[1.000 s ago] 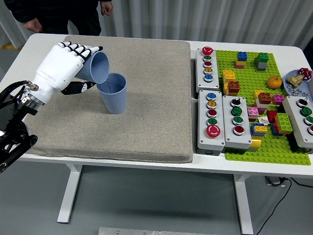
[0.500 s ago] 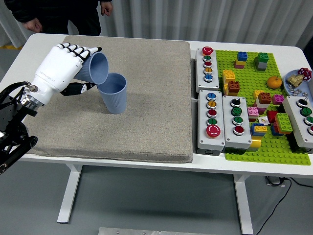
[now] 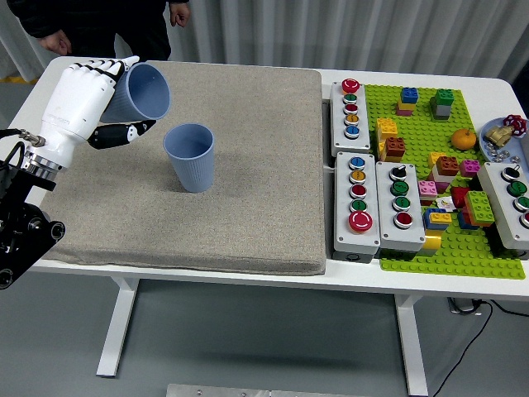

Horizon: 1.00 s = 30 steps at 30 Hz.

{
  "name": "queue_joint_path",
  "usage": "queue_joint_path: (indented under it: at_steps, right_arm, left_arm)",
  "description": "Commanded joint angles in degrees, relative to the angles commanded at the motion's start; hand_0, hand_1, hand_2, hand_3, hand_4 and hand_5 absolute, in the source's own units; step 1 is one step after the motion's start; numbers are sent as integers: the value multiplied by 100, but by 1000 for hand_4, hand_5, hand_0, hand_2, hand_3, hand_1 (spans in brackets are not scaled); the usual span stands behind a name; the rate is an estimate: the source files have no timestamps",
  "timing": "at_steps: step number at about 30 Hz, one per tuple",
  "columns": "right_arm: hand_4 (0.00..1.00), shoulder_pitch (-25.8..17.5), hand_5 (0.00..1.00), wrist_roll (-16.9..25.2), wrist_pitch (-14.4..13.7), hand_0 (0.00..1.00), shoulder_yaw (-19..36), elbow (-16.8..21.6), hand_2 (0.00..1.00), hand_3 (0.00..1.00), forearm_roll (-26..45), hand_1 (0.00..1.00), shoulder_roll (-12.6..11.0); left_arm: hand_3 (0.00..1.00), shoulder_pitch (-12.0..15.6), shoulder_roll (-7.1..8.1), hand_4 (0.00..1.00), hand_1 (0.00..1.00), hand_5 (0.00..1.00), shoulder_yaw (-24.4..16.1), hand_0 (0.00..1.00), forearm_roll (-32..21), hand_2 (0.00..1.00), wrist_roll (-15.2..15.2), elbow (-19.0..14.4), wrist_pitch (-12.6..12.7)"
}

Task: Pick cup pour cup place

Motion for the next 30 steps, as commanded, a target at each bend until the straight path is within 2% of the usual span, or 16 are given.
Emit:
queue_joint_path:
  at_steps: [7,13,16,21,23,26,28,30]
  right_arm:
    - [227,14,384,0,-1,742,-3,0,723,641,5,703,3]
    - [228,15,384,-1,0,743,-4,0,723,641,6,704,7]
    - [228,19,384,0,1,743,-3,0,723,641,-4,704,10]
    - [229,23,385,-2,3,742,-4,0,723,641,-3,704,13]
    - [230,23,387,-7,6,742,-2,0,723,642,-18,703,18]
    - [230,19,387,-8,5,742,0,0,723,642,-22,703,25]
    - [230,13,387,-12,11,742,-6,0,723,642,-28,703,26]
    - [231,3,387,-17,12,742,9,0,723,642,-57,703,35]
  left_arm:
    - [790,149,-186,530,549,2,34,454,-1675,750,-213,91,-48]
    - [790,304,-385,530,549,2,50,452,-3127,750,-242,185,-362]
    - [790,379,-527,530,549,2,45,452,-3835,750,-246,313,-573]
    - [791,486,-767,531,548,2,-150,451,-5027,750,-241,489,-757]
    - [790,541,-933,533,545,2,-296,454,-5492,749,-249,581,-806]
    - [790,585,-1073,533,545,2,-399,454,-5681,749,-257,660,-812]
    - [790,624,-1180,533,545,2,-507,454,-5542,749,-265,712,-794]
    - [789,693,-1300,534,545,2,-643,454,-5315,749,-333,777,-651]
